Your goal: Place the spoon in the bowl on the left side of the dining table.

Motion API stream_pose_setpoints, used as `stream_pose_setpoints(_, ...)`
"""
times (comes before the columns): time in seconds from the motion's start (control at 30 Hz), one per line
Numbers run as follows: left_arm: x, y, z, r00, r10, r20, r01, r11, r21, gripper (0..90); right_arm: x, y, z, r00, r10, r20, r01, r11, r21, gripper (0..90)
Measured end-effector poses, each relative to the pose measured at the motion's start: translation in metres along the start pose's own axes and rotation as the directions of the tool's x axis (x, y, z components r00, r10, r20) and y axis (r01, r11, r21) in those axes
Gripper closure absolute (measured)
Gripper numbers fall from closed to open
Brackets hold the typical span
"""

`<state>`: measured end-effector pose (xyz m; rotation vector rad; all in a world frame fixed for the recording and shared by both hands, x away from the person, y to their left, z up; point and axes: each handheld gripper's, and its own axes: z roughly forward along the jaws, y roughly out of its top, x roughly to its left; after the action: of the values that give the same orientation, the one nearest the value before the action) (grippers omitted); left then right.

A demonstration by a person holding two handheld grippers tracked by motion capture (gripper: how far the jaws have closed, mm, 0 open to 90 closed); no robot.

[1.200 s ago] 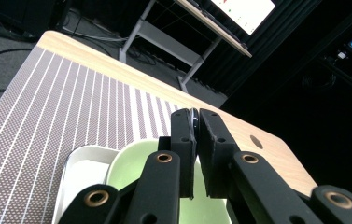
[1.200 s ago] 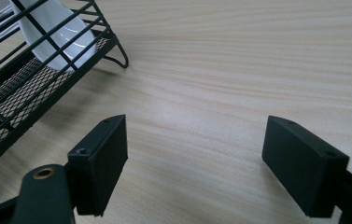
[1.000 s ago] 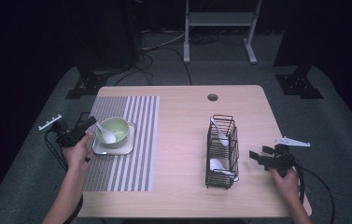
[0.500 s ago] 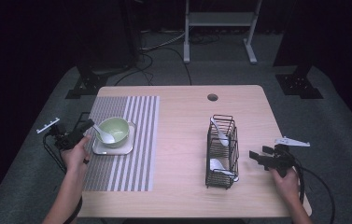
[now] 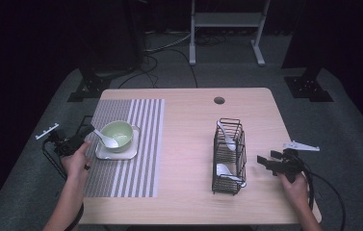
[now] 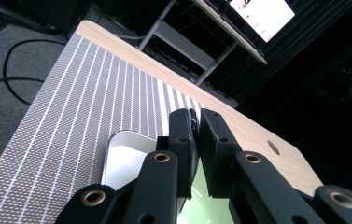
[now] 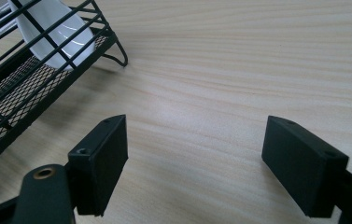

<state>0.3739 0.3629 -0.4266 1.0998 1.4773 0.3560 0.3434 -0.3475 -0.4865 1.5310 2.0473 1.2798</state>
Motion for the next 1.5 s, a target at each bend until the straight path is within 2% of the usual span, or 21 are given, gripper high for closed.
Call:
stream_pose_setpoints(0.3, 0.006, -0.001, -0.001, 0.9999, -0.004, -0.015, 0.004, 1.0, 0.001, 81.3, 0.0, 0.0, 0.0, 1.0, 0.001, 0.001, -0.001, 1.0, 0.003, 21.4)
stream_pose_setpoints(0.43, 0.008, -0.003, -0.001, 0.9996, 0.007, -0.029, -0.007, 0.9999, 0.009, 79.3, 0.0, 0.0, 0.0, 1.0, 0.004, 0.0, -0.004, 1.0, 0.004, 21.4)
stream_pose_setpoints(0.93, 0.017, -0.01, 0.004, 0.9992, -0.007, -0.04, 0.009, 0.9995, 0.029, 74.8, -0.002, 0.0, 0.0, 0.9997, 0.022, -0.013, -0.022, 1.0, 0.001, 21.6)
stream_pose_setpoints(1.23, 0.021, -0.015, 0.003, 0.9985, -0.032, -0.044, 0.033, 0.9993, 0.015, 67.0, -0.002, 0.0, -0.001, 0.9996, 0.019, -0.02, -0.02, 1.0, -0.012, 21.5)
stream_pose_setpoints(1.33, 0.021, -0.015, 0.002, 0.999, -0.031, -0.033, 0.031, 0.9995, 0.009, 65.3, -0.002, 0.0, -0.001, 0.9997, 0.018, -0.019, -0.019, 1.0, -0.013, 21.5)
stream_pose_setpoints(1.5, 0.019, -0.017, -0.005, 0.9996, 0.002, -0.029, -0.001, 0.9998, 0.022, 60.1, -0.001, 0.0, -0.001, 0.9999, 0.013, -0.009, -0.013, 1.0, -0.008, 21.5)
